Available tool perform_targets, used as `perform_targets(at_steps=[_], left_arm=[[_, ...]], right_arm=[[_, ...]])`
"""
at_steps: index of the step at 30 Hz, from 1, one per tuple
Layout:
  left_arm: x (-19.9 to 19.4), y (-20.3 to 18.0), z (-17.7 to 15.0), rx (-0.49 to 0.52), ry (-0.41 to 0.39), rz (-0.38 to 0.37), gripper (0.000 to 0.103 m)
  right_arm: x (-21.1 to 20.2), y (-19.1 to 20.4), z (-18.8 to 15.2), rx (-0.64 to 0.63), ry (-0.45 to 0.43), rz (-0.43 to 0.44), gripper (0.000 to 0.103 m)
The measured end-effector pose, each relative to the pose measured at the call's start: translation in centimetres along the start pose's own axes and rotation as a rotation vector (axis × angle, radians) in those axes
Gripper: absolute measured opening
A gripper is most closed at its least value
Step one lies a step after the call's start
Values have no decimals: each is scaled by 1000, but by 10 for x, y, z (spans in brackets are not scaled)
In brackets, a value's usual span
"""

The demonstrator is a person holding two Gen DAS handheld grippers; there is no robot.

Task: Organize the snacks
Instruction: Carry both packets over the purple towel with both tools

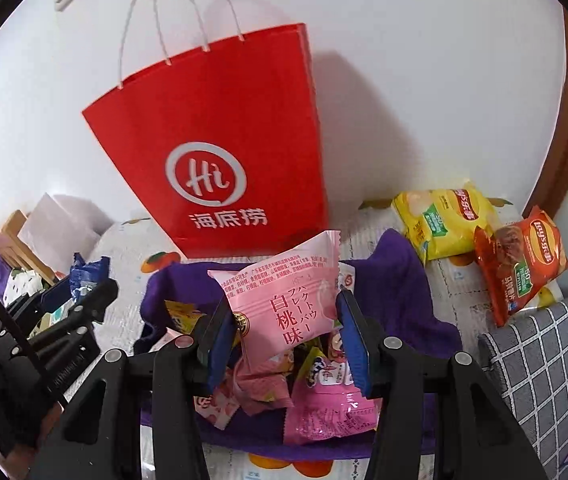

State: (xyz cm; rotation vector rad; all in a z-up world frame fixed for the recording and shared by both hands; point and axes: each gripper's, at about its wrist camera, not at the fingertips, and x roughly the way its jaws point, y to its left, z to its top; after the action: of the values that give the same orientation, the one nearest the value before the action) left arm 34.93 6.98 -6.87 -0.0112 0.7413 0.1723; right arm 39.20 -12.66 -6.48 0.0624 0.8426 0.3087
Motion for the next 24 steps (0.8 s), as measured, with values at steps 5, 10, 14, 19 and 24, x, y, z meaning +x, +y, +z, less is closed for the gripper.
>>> perform_targets(at_steps=[5,10,14,19,24], left_arm=[[5,5,-2,-23,24,-13,45],[-4,-1,-2,-9,3,-2,45],[-10,-4,0,-2,-12,-7,46],[-5,-8,-2,6,10,-13,46],[-6,-7,-2,-2,12,-31,46]], right_arm=[[3,-14,1,18,15,-22,49],[5,-21,3,33,27,-37,49],[6,-23,3,32,34,-31,49],[15,-26,1,56,70,-10,49],[21,-29,-1,78,102,37,49]])
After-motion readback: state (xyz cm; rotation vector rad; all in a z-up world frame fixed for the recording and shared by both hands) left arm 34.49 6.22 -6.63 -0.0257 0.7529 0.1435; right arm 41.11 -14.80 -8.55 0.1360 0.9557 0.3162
